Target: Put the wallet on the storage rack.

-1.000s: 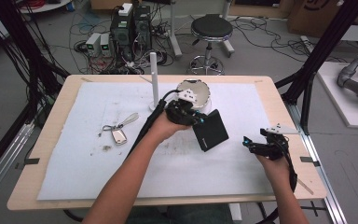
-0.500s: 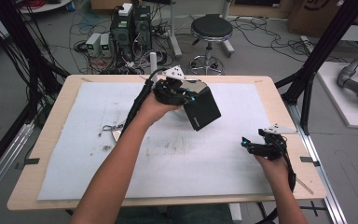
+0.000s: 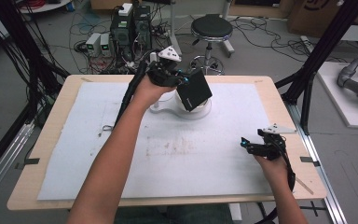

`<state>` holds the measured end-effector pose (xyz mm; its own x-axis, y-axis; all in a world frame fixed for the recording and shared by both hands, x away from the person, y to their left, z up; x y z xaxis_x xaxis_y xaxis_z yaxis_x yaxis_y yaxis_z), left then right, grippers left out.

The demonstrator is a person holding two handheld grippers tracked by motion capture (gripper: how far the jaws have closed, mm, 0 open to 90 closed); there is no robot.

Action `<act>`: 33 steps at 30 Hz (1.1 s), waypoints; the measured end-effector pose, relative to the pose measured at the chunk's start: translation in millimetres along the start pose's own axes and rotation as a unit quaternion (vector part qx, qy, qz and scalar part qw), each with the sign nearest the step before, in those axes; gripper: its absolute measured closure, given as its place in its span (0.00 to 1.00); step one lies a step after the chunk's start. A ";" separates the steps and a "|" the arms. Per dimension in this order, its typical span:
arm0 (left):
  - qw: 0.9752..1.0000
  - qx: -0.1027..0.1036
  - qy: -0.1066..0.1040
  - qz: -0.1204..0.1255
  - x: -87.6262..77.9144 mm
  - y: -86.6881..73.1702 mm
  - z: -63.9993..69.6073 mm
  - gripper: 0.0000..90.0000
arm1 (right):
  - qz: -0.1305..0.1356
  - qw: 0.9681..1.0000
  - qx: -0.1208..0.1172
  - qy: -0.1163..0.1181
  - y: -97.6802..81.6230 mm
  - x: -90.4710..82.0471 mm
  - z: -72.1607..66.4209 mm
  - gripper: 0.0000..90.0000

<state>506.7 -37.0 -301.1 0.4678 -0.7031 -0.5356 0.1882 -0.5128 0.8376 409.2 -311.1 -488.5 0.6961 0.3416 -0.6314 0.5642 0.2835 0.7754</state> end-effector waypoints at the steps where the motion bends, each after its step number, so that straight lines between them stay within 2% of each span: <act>1: 1.000 0.000 0.000 0.000 0.0 0.0 0.0 0.91 | -0.001 1.000 0.000 0.001 -0.1 0.0 -0.3 0.20; 8: 1.000 -0.005 0.017 -0.007 9.6 2.2 -12.1 0.91 | 0.000 1.000 0.000 0.001 -0.3 -0.8 -1.2 0.20; 17: 0.999 -0.013 0.040 -0.022 28.6 -6.3 -28.3 0.91 | -0.004 1.000 -0.003 0.004 -1.4 3.4 -1.1 0.20; 22: 0.998 -0.021 0.043 -0.027 34.7 -11.2 -33.7 0.91 | -0.007 1.000 -0.010 -0.001 -1.8 3.7 -1.7 0.20; 23: 0.998 -0.023 0.050 -0.029 37.0 -12.6 -36.8 0.90 | -0.010 1.000 -0.011 0.000 -2.4 4.1 -3.0 0.20; 28: 0.997 -0.036 0.067 -0.021 41.7 -10.9 -46.7 0.90 | -0.008 1.000 -0.015 0.003 -1.0 4.5 -6.2 0.20; 33: 0.996 -0.036 0.075 -0.031 52.1 -13.8 -48.2 0.90 | -0.007 1.000 -0.014 0.006 -0.2 5.1 -7.3 0.20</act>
<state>570.2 -42.8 -335.4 0.5755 -0.5875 -0.5688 0.2802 -0.5119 0.8121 409.4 -302.9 -492.0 0.6829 0.3479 -0.6424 0.5610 0.3135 0.7661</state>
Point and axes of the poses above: each handheld gripper's, and its own axes: x roughly forward along the jaws, y roughly out of its top, z roughly to its right, the point moved 10 cm from there along x, roughly forward along the jaws, and after that the axes turned 3 degrees about -z, right-handed, at the moved point
